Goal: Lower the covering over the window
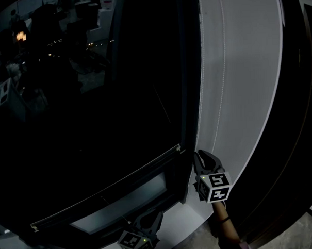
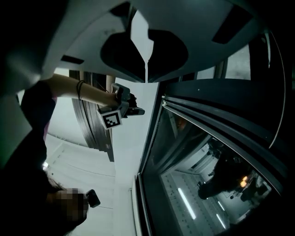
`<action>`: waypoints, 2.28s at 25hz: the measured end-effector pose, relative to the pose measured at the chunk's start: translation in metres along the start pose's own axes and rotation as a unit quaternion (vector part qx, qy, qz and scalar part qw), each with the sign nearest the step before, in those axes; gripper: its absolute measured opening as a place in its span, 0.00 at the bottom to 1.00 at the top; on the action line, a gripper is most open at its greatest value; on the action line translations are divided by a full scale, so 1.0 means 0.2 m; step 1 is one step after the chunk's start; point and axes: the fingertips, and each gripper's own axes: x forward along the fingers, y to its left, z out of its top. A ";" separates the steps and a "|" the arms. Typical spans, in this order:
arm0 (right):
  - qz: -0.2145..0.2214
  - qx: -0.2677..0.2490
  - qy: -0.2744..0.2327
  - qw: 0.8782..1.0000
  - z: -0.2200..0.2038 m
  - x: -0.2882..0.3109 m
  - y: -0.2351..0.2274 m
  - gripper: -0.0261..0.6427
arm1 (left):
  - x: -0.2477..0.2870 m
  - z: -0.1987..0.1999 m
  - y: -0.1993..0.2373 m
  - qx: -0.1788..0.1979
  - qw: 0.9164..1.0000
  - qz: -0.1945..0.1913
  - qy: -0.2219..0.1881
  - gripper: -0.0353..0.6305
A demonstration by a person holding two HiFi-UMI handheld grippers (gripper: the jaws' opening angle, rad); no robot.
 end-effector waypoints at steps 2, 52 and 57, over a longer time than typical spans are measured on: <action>-0.013 -0.007 0.003 1.000 0.01 0.09 -0.05 0.13 | 0.01 0.00 0.02 -0.001 1.000 0.010 0.000 0.06; -0.019 0.163 0.296 0.941 -1.64 -0.79 0.69 0.06 | 0.42 0.50 -0.37 0.089 0.953 -0.286 -0.050 0.26; -0.018 0.154 0.298 0.942 -1.64 -0.81 0.69 0.06 | 0.43 0.43 -0.47 0.114 0.938 -0.325 -0.035 0.24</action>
